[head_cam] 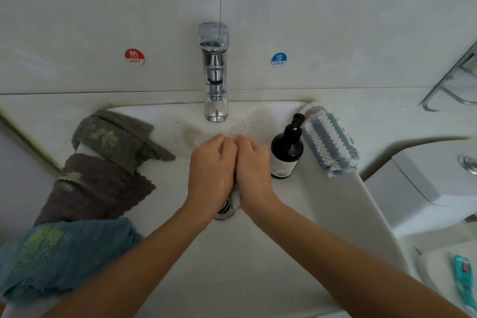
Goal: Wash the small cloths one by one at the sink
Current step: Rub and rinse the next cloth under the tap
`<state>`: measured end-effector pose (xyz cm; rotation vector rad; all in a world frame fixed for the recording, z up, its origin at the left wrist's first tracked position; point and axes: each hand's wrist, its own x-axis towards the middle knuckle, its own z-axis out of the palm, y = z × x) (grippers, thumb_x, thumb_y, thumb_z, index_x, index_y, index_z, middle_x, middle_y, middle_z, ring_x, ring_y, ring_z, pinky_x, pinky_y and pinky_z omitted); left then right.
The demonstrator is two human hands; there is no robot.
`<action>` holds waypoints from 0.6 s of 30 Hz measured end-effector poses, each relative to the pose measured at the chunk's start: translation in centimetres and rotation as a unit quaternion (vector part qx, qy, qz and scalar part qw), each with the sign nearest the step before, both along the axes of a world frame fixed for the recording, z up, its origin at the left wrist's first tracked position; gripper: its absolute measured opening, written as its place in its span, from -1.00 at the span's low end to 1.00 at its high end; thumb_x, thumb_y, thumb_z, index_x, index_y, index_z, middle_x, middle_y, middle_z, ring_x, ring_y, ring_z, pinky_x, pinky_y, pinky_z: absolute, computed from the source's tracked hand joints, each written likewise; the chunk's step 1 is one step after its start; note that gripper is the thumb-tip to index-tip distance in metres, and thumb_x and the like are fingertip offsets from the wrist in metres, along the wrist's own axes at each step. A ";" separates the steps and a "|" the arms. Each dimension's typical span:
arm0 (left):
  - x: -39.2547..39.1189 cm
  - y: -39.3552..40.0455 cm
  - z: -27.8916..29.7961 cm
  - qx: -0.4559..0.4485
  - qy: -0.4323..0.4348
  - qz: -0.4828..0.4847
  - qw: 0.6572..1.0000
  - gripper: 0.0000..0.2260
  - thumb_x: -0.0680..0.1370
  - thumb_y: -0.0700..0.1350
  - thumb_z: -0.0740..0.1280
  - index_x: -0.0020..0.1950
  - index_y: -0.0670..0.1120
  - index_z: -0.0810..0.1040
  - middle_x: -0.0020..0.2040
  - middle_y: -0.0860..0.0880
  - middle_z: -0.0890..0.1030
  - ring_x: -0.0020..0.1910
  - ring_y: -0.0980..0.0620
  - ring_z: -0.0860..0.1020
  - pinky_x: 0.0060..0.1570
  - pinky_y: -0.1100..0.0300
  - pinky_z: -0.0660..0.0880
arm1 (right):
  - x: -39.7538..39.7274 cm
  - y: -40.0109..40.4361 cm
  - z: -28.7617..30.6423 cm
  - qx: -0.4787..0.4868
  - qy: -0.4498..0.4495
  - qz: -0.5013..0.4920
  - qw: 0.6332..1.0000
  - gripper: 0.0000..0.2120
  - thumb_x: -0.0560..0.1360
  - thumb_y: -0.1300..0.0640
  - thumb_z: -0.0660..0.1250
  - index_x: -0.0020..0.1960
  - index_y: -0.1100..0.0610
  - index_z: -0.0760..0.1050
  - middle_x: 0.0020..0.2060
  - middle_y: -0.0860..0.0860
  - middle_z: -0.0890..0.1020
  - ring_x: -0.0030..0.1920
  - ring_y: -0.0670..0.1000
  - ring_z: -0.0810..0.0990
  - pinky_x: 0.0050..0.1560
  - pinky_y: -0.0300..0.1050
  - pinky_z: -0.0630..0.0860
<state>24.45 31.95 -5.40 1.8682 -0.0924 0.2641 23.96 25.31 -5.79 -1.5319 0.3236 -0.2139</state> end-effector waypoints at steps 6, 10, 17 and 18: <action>-0.9 0.3 -0.7 -0.017 0.031 0.017 0.999 -0.69 0.60 -0.20 0.17 -0.35 -0.17 0.41 -0.44 -0.08 0.45 -0.45 0.03 0.42 -0.40 0.12 0.39 | 1.1 0.6 -0.5 -0.018 0.018 -0.024 0.999 -0.61 0.54 0.08 0.19 -0.47 0.02 0.29 -0.49 0.01 0.34 -0.35 0.02 0.32 -0.30 0.01 0.30; -0.5 0.1 -0.5 -0.034 0.026 0.018 0.999 -0.69 0.60 -0.22 0.18 -0.36 -0.18 0.38 -0.44 -0.10 0.42 -0.44 -0.01 0.39 -0.37 0.04 0.35 | 0.1 0.8 0.0 -0.012 0.008 -0.027 1.000 -0.63 0.58 0.05 0.17 -0.40 0.04 0.30 -0.48 -0.02 0.35 -0.36 -0.03 0.37 -0.29 0.00 0.35; -2.0 -0.2 -0.5 -0.013 -0.001 -0.010 1.000 -0.69 0.58 -0.11 0.14 -0.27 -0.26 0.44 -0.39 -0.18 0.49 -0.36 -0.16 0.50 -0.34 -0.06 0.47 | 1.7 0.2 0.0 0.004 0.018 -0.031 0.999 -0.53 0.55 0.12 0.18 -0.53 0.01 0.22 -0.54 -0.06 0.25 -0.37 0.03 0.24 -0.28 0.03 0.25; -2.1 -0.3 -0.4 -0.013 -0.006 -0.015 1.000 -0.69 0.58 -0.11 0.15 -0.27 -0.28 0.44 -0.39 -0.19 0.49 -0.36 -0.16 0.49 -0.34 -0.07 0.47 | 1.6 0.1 0.0 0.004 0.020 -0.028 0.999 -0.57 0.52 0.09 0.17 -0.52 0.02 0.22 -0.54 -0.04 0.26 -0.36 0.05 0.24 -0.28 0.05 0.25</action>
